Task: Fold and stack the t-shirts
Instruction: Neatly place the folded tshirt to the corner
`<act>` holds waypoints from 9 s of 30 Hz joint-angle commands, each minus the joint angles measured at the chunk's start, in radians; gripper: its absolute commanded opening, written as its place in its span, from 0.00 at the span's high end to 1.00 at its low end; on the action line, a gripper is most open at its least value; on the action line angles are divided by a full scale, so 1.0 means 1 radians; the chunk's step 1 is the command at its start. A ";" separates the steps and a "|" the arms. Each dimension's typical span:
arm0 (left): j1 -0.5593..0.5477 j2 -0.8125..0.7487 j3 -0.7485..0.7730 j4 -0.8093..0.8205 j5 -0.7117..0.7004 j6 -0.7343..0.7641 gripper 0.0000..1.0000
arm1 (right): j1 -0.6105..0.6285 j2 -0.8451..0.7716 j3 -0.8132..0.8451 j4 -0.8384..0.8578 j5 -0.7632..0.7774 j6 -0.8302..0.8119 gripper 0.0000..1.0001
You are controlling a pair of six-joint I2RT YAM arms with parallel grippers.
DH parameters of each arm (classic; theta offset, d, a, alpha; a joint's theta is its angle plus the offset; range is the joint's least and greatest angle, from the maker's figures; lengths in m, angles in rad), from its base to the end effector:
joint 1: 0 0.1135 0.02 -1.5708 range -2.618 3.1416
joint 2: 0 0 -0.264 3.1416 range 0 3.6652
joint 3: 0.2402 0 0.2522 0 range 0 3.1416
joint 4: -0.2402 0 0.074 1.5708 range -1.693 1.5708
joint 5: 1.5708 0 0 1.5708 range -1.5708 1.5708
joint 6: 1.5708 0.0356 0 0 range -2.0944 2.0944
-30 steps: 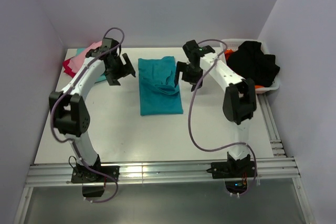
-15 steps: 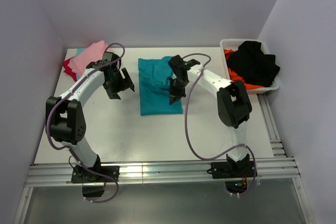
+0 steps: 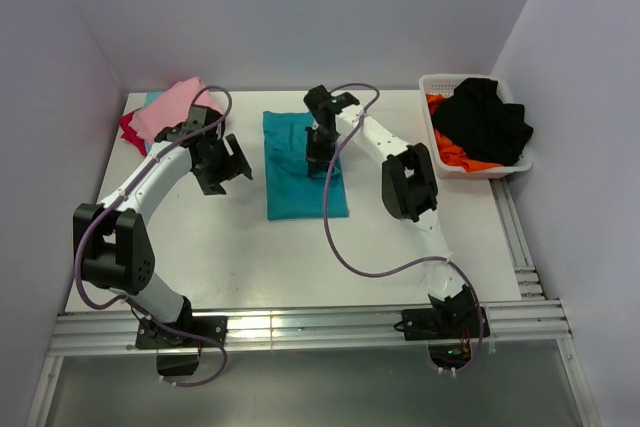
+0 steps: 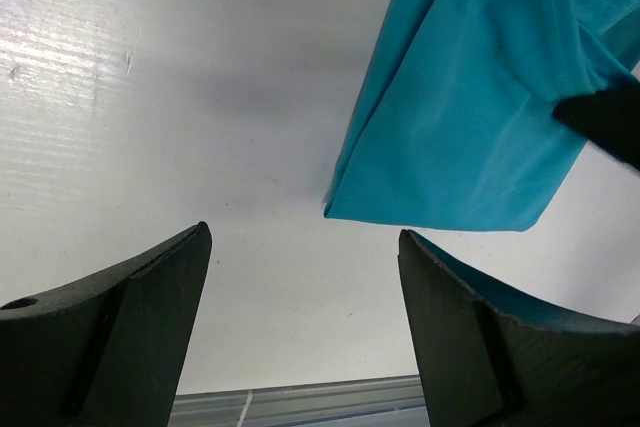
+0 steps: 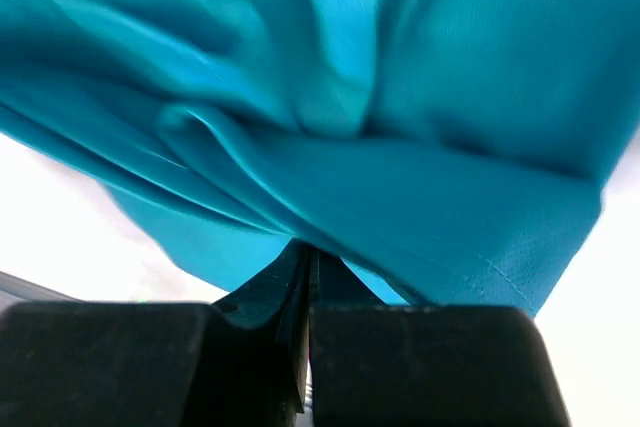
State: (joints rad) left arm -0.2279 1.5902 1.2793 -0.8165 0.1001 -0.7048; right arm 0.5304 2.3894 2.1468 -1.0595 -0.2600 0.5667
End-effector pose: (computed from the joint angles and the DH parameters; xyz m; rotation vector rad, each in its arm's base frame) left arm 0.3145 -0.0766 0.2608 -0.6220 2.6911 -0.4035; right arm 0.4213 0.2577 0.1888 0.0015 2.9996 0.5459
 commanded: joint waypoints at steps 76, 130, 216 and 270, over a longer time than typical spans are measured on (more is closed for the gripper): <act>-0.226 0.198 -0.158 0.267 -0.092 -0.220 0.40 | -0.086 -0.572 -1.059 0.601 0.007 0.076 1.00; -0.189 -0.124 0.097 -0.061 -0.037 -0.070 1.00 | -0.098 -0.874 -0.742 0.170 0.110 -0.071 1.00; 0.339 0.557 0.871 0.188 0.248 0.154 1.00 | -0.290 -0.794 -1.055 0.253 0.156 -0.106 0.11; 0.144 -0.721 -0.259 0.186 -0.029 0.031 0.29 | -0.270 -1.375 -0.679 0.271 -0.022 -0.057 0.04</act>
State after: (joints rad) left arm -0.0463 1.0241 1.0065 -0.6430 0.1173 -0.6483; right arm 0.2520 1.0527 1.4769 -0.8352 -0.2417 0.4950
